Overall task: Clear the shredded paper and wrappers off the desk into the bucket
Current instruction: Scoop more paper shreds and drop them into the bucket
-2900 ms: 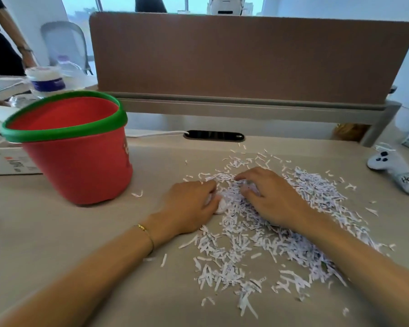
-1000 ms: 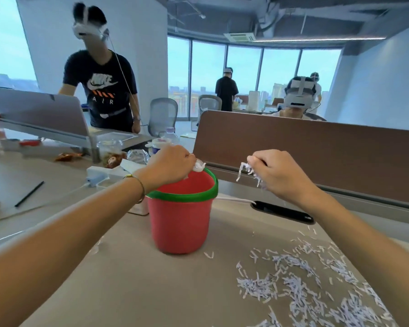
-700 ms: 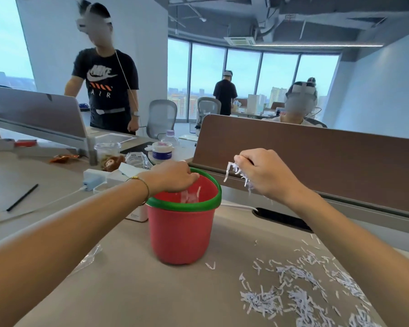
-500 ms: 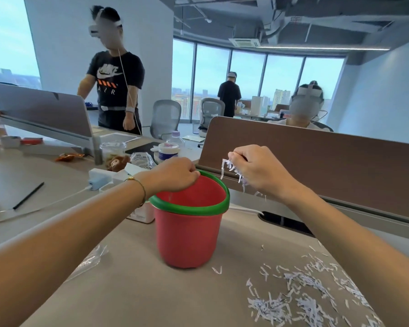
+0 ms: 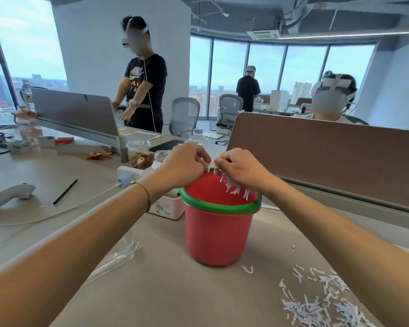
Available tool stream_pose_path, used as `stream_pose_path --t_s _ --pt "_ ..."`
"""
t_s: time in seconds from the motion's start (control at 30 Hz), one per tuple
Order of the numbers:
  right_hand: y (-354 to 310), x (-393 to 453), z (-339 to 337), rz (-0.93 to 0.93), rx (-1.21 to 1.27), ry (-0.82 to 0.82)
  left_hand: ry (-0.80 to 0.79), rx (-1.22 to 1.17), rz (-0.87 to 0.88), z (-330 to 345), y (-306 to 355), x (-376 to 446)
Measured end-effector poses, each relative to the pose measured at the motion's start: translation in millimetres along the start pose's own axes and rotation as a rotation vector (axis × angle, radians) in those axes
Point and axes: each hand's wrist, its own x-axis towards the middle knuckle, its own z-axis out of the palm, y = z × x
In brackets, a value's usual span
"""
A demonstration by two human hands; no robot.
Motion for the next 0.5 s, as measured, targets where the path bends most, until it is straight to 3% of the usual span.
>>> stream_pose_path --t_s 0.37,0.5 --pt "-2.9 -9.5 -5.1 0.080 -0.064 -0.194 -0.013 0.131 0.024 2.4 5.2 -12.4" --pt "-7.9 -21.4 -20.1 0.056 -0.134 -0.196 -0.012 0.174 0.047 6.3 8.5 -18.3"
